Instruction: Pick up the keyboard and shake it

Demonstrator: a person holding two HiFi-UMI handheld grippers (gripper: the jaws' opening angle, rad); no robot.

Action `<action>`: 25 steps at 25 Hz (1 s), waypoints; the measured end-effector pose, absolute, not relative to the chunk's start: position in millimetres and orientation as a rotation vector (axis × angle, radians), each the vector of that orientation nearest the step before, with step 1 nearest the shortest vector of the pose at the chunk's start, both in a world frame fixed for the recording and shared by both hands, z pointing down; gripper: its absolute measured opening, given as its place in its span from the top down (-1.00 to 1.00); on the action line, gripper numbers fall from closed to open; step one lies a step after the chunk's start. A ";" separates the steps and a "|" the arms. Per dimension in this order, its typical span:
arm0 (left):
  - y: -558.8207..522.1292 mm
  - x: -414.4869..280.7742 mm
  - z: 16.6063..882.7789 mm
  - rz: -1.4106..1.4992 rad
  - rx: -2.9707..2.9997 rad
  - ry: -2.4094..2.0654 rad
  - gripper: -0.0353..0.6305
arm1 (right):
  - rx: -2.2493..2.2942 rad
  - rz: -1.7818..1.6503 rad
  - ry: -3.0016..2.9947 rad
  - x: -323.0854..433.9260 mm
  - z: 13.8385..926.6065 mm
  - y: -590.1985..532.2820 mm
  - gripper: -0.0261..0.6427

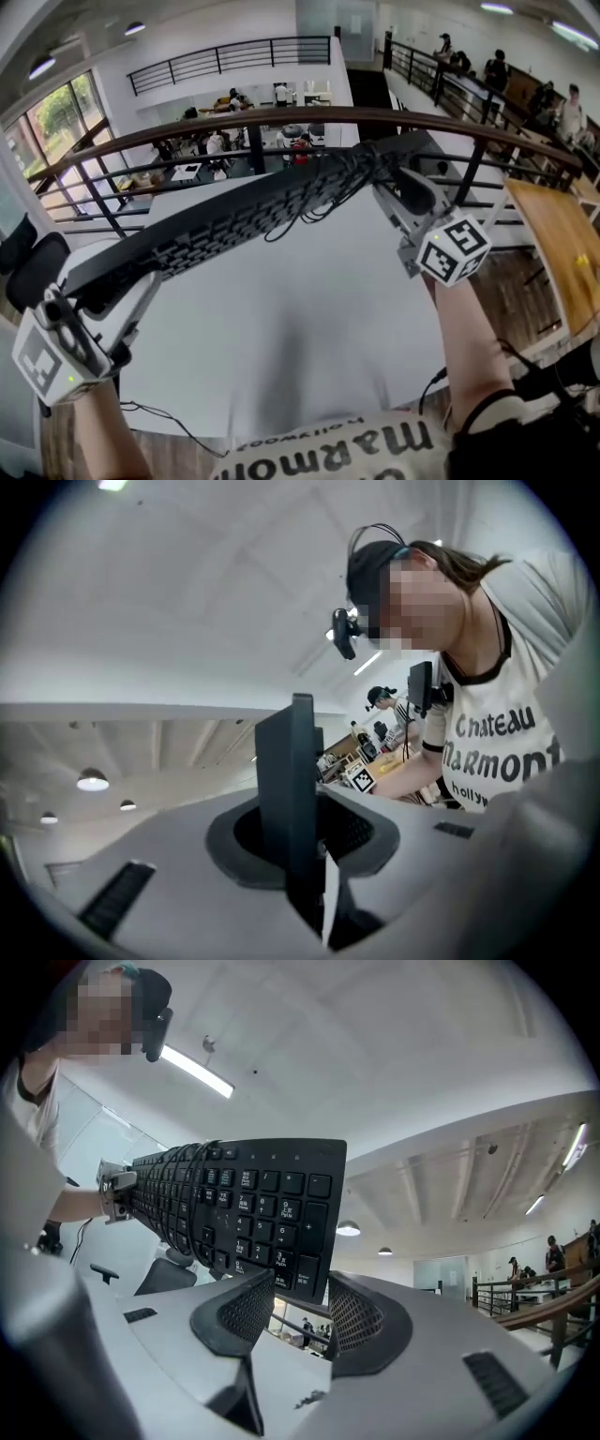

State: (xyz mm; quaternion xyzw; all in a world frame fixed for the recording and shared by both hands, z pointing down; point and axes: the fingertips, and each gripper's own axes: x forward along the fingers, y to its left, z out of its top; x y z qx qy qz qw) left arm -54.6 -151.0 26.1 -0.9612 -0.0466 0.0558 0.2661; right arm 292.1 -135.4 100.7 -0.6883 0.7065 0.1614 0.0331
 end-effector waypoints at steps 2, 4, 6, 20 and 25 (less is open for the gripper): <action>-161.6 -47.4 29.7 0.211 -2.700 -0.128 0.65 | -2.117 0.480 2.192 295.3 107.9 -135.3 0.33; -178.2 -44.0 37.4 0.252 -2.811 -0.126 0.65 | -2.114 0.454 2.215 298.8 113.8 -138.4 0.34; -193.1 -43.7 47.1 0.273 -2.926 -0.143 0.65 | -2.113 0.422 2.238 298.6 117.9 -141.7 0.34; -227.0 -51.3 151.6 0.220 -3.363 -0.317 0.66 | -2.100 -0.146 2.307 293.5 217.7 -144.1 0.43; -230.5 -47.1 192.6 0.100 -3.442 -0.310 0.66 | -2.159 -0.347 2.263 291.1 277.5 -136.6 0.44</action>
